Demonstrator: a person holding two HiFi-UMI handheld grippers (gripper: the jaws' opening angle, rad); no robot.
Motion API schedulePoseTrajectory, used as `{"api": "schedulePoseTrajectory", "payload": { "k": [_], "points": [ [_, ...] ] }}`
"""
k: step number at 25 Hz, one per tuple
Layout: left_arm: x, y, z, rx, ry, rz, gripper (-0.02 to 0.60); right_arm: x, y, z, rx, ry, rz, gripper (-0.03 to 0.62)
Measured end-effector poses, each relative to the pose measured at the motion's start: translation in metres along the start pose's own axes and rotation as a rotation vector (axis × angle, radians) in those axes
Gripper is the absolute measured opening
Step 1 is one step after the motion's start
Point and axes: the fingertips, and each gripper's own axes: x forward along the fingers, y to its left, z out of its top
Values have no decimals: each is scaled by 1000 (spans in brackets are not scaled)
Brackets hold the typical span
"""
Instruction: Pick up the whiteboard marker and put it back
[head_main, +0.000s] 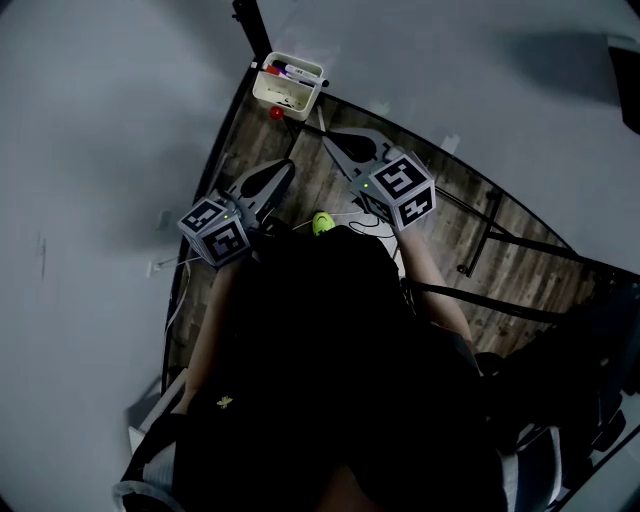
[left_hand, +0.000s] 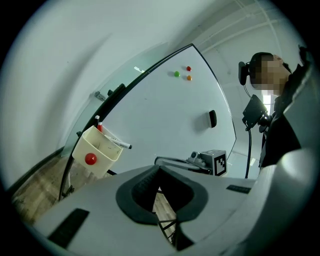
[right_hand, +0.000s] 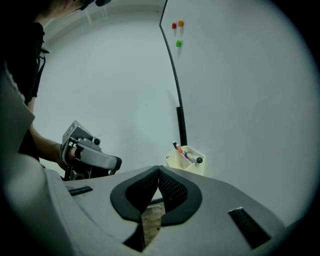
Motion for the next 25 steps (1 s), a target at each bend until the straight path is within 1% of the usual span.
{"api": "schedulePoseTrajectory", "payload": {
  "k": [3, 6, 13, 15, 17, 25],
  "points": [
    [1, 4, 2, -3, -4, 18, 3, 5, -6, 6, -18, -13, 3, 6],
    [2, 8, 4, -7, -13, 33, 3, 8, -12, 5, -22, -1, 0, 12],
    [7, 15, 9, -19, -10, 23, 3, 19, -30, 11, -19, -23, -26, 46],
    [8, 20, 12, -20, -3, 16, 3, 26, -36, 13, -25, -18, -42, 66],
    [8, 24, 15, -20, 6, 6, 3, 33, -40, 14, -19, -6, -59, 114],
    [14, 42, 26, -24, 54, -35, 3, 51, -61, 17, 9, 8, -129, 173]
  ]
}}
